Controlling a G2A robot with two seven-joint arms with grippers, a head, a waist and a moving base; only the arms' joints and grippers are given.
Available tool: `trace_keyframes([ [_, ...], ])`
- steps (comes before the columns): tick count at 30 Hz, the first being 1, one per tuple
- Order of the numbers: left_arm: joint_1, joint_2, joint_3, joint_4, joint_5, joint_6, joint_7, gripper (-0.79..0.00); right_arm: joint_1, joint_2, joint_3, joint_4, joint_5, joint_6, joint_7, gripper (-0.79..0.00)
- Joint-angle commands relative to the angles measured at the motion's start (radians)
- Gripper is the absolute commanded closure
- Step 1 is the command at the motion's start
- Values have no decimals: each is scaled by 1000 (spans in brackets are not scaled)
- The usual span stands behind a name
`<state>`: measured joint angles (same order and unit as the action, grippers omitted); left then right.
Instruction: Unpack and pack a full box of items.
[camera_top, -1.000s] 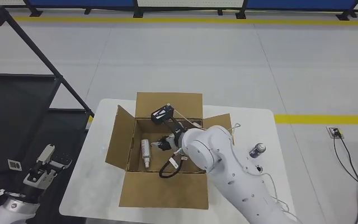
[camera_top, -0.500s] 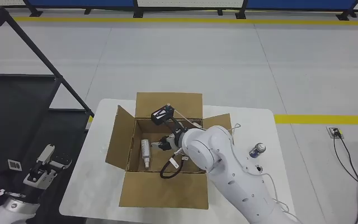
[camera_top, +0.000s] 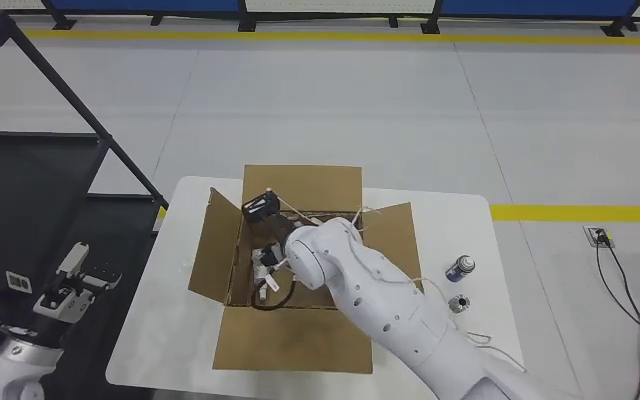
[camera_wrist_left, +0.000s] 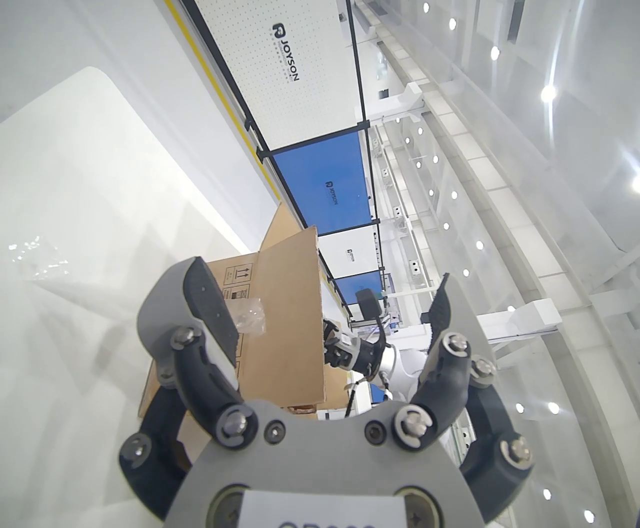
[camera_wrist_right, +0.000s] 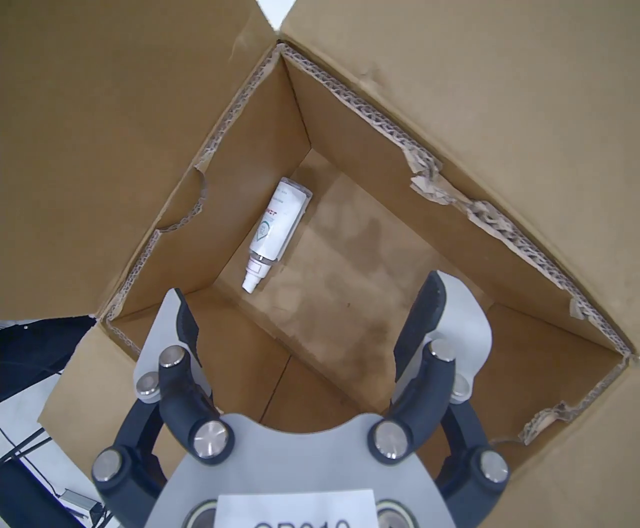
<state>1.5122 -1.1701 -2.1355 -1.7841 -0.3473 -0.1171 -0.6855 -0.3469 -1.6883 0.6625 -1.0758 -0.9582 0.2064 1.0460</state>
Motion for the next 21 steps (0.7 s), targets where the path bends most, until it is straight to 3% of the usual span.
trace_keyframes([
  [1, 17, 1, -13, 4, -18, -11, -12, -785, 21, -27, -35, 62, 9, 53, -18, -785],
  [7, 72, 0, -40, 12, -57, -63, -26, -785, 62, -115, -92, 247, 90, 175, -128, -785],
  [10, 94, -1, -49, 16, -72, -84, -23, -785, 74, -155, -97, 332, 157, 181, -173, -785],
  [21, 107, -1, -50, 15, -72, -93, -16, -785, 78, -159, -98, 343, 161, 182, -175, -785],
])
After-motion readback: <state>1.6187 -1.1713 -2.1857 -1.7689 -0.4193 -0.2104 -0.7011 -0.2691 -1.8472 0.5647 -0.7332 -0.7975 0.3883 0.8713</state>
